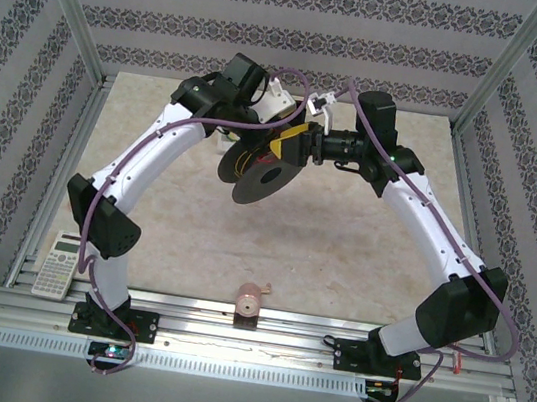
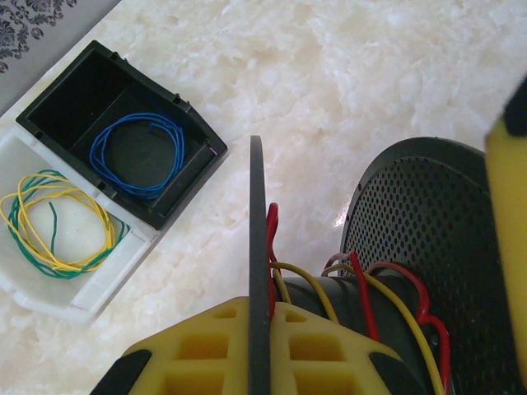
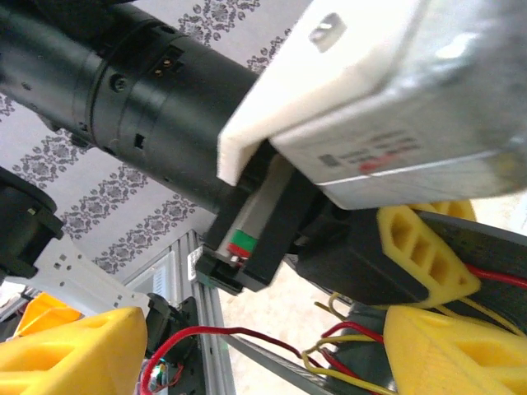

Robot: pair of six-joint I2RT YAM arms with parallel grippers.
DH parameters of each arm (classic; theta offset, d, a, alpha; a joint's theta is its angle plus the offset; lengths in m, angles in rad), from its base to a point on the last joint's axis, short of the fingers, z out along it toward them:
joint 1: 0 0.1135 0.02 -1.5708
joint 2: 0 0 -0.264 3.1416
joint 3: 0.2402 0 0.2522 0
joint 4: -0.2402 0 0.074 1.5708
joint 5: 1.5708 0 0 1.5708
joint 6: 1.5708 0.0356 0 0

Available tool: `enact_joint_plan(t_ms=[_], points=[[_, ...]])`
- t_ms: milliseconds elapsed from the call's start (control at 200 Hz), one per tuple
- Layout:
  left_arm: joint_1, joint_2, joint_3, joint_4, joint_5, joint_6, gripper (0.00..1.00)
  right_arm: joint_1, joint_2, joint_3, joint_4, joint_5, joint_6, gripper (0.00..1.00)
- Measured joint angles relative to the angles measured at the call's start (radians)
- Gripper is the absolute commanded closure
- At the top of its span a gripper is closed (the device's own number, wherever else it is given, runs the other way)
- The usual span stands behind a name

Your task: Wrap the cables

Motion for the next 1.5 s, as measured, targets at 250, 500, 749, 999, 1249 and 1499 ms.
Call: enact_joint_plan(t_ms=[250, 500, 749, 999, 1249, 1499], points=[[0.0, 0.032, 0.032, -0.009, -0.001, 0.0, 1.0, 0.007, -0.04, 0.0, 0.008, -0.013, 0.008, 0.31], [0.0, 0.035, 0.037, -0.018, -0.003, 0.0, 1.0, 0.008, -0.055, -0.008, 0.01, -0.018, 0.019, 0.27], [0.0, 0.035, 0.047, -0.023, -0.003, 0.001, 1.0, 0.006, -0.055, -0.042, 0.011, 0.012, 0.017, 0.27], [0.0, 0.035, 0.047, -0.023, -0.003, 0.008, 1.0, 0.008, -0.055, -0.048, 0.012, 0.011, 0.018, 0.27], [0.0, 0.036, 0.047, -0.031, -0.01, 0.011, 1.0, 0.007, -0.057, -0.061, 0.027, 0.03, 0.023, 0.22], [0.0, 0.036, 0.047, -0.034, -0.007, 0.012, 1.0, 0.006, -0.057, -0.061, 0.029, 0.075, 0.03, 0.19]])
